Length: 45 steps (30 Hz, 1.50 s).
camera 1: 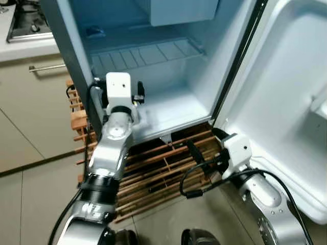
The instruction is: Restocking fridge
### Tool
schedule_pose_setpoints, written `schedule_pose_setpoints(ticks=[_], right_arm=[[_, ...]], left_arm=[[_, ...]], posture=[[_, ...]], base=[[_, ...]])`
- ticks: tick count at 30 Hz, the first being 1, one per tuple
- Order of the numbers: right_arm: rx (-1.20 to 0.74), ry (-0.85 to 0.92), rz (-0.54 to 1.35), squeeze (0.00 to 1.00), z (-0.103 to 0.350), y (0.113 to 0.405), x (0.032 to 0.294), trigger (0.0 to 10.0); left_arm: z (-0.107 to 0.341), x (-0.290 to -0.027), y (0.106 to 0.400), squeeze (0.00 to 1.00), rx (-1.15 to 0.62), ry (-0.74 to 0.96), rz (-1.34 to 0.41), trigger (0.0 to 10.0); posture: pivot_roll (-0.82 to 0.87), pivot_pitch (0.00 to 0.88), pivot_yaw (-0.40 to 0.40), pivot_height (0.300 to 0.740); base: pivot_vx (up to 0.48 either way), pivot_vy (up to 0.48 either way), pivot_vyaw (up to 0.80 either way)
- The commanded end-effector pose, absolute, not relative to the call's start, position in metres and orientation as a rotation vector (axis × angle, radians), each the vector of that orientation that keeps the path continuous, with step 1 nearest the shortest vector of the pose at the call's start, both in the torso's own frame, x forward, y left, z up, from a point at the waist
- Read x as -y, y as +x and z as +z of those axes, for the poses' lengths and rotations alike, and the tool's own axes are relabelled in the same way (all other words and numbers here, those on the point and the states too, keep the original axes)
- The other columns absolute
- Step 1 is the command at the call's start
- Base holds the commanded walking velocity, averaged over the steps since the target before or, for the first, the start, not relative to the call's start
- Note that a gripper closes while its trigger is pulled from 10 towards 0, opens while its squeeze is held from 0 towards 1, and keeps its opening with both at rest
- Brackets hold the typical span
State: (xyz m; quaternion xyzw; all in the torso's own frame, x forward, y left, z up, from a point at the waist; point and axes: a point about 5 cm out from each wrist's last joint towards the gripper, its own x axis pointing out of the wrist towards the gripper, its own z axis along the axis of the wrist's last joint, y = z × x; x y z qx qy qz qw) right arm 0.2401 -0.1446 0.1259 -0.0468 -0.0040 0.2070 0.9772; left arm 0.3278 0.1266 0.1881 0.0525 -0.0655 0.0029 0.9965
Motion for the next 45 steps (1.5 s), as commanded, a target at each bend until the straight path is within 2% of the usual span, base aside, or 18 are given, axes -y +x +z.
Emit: schedule_pose_setpoints(ticks=[1, 4, 7, 13, 16, 18, 22, 24, 28, 29, 30, 35, 40, 45], right_arm=[[0.044, -0.088, 0.344, 0.05, 0.133, 0.246, 0.153, 10.0], [0.049, -0.067, 0.308, 0.06, 0.135, 0.251, 0.156, 10.0], [0.049, -0.057, 0.313, 0.05, 0.137, 0.254, 0.154, 10.0], [0.053, -0.045, 0.318, 0.06, 0.139, 0.261, 0.151, 10.0], [0.066, -0.024, 0.331, 0.05, 0.141, 0.262, 0.146, 10.0], [0.059, -0.01, 0.35, 0.05, 0.14, 0.263, 0.143, 10.0], [0.048, 0.007, 0.354, 0.05, 0.137, 0.267, 0.142, 10.0], [0.042, 0.012, 0.342, 0.06, 0.135, 0.274, 0.141, 10.0], [0.047, 0.015, 0.329, 0.06, 0.136, 0.278, 0.14, 10.0], [0.07, 0.036, 0.274, 0.05, 0.14, 0.282, 0.14, 10.0], [0.076, 0.043, 0.255, 0.05, 0.14, 0.283, 0.14, 10.0], [0.08, 0.038, 0.194, 0.04, 0.138, 0.282, 0.146, 10.0], [0.103, 0.043, 0.12, 0.04, 0.137, 0.284, 0.153, 10.0], [0.115, 0.051, 0.082, 0.04, 0.138, 0.285, 0.156, 10.0]], left_arm=[[0.205, -0.129, 0.318, 0.0, 0.209, 0.14, -0.02, 10.0], [0.211, -0.124, 0.302, 0.0, 0.253, 0.157, -0.082, 10.0], [0.199, -0.113, 0.294, 0.0, 0.209, 0.121, -0.185, 10.0], [0.179, -0.108, 0.287, 0.0, 0.12, 0.131, -0.281, 10.0], [0.165, -0.124, 0.271, 0.0, 0.084, 0.129, -0.302, 10.0], [0.161, -0.142, 0.256, 0.0, 0.094, 0.122, -0.274, 10.0], [0.168, -0.16, 0.246, 0.0, 0.127, 0.123, -0.2, 10.0], [0.171, -0.172, 0.25, 0.0, 0.122, 0.085, -0.088, 10.0], [0.169, -0.18, 0.256, 0.0, 0.093, 0.038, 0.007, 10.0], [0.161, -0.19, 0.267, 0.0, 0.029, -0.045, 0.116, 10.0], [0.159, -0.19, 0.27, 0.0, 0.014, -0.069, 0.128, 10.0], [0.156, -0.185, 0.274, 0.0, 0.01, -0.052, 0.098, 10.0], [0.155, -0.18, 0.29, 0.0, 0.019, -0.035, 0.058, 10.0], [0.156, -0.169, 0.307, 0.0, 0.013, -0.022, 0.031, 10.0]], posture=[[-0.16, 0.041, -0.024, 0.74], [-0.15, 0.04, -0.042, 0.74], [-0.15, 0.033, -0.056, 0.74], [-0.13, 0.024, -0.063, 0.74], [-0.13, 0.021, -0.061, 0.74], [-0.11, 0.029, -0.06, 0.74], [-0.06, 0.048, -0.073, 0.74], [-0.06, 0.048, -0.073, 0.74], [-0.04, 0.047, -0.074, 0.74], [-0.05, 0.039, -0.04, 0.74], [-0.05, 0.039, -0.04, 0.74], [-0.07, 0.011, -0.017, 0.74], [-0.1, 0.0, 0.042, 0.74], [-0.13, 0.0, 0.058, 0.74]], base=[[0.0, 0.0, 0.0], [0.0, 0.0, 0.0], [0.0, 0.0, 0.0], [0.0, 0.0, 0.0], [0.0, 0.0, 0.0], [0.0, 0.0, 0.0], [0.0, 0.0, 0.0], [0.0, 0.0, 0.0], [0.0, 0.0, 0.0], [0.0, 0.0, 0.0], [0.0, 0.0, 0.0], [0.0, 0.0, 0.0], [0.0, 0.0, 0.0], [0.0, 0.0, 0.0]])
